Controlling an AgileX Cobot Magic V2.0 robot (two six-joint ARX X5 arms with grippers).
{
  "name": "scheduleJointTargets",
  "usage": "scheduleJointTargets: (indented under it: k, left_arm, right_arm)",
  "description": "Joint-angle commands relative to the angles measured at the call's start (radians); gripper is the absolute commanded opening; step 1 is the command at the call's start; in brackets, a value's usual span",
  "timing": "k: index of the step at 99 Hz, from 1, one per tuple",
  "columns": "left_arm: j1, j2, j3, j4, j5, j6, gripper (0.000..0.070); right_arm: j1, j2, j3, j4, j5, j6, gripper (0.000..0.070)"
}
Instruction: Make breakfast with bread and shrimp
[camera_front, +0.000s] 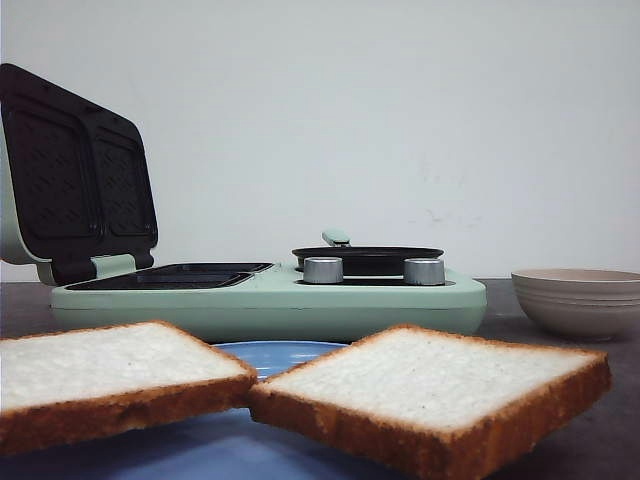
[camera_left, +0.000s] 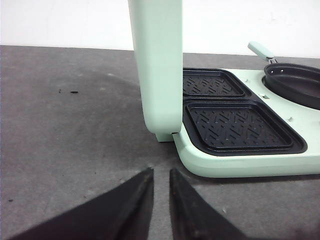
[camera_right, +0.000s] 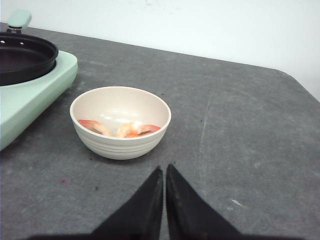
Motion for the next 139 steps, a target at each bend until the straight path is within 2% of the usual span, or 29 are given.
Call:
scheduleJointTargets:
  k: [1, 81, 105, 112, 133, 139]
  left_arm:
    - [0.002, -0.002, -0.018, 0.011, -0.001, 0.001, 0.0023]
    - [0.002, -0.002, -0.018, 0.011, -0.001, 0.001, 0.0023]
    - [0.002, -0.002, -0.018, 0.011, 0.002, -0.005, 0.0023]
    - [0.002, -0.002, -0.018, 0.011, 0.003, -0.029, 0.0023]
    - [0.002, -0.002, -0.017, 0.012, 0.003, -0.031, 0.0023]
    - [0.002, -0.002, -0.017, 0.012, 0.004, -0.069, 0.0023]
  right_arm:
    - [-0.002, 0.0, -0.003, 0.013, -0.002, 0.012, 0.0]
    - [-0.002, 0.0, -0.003, 0.014, -0.003, 0.015, 0.0]
    - [-0.002, 0.0, -0.003, 0.014, -0.051, 0.09, 0.0]
    - [-0.002, 0.0, -0.003, 0.014, -0.055, 0.106, 0.0]
    - [-0.002, 0.0, -0.003, 0.014, -0.102, 0.225, 0.0]
    - [-0.002, 0.0, -0.003, 0.014, -0.105, 0.269, 0.0]
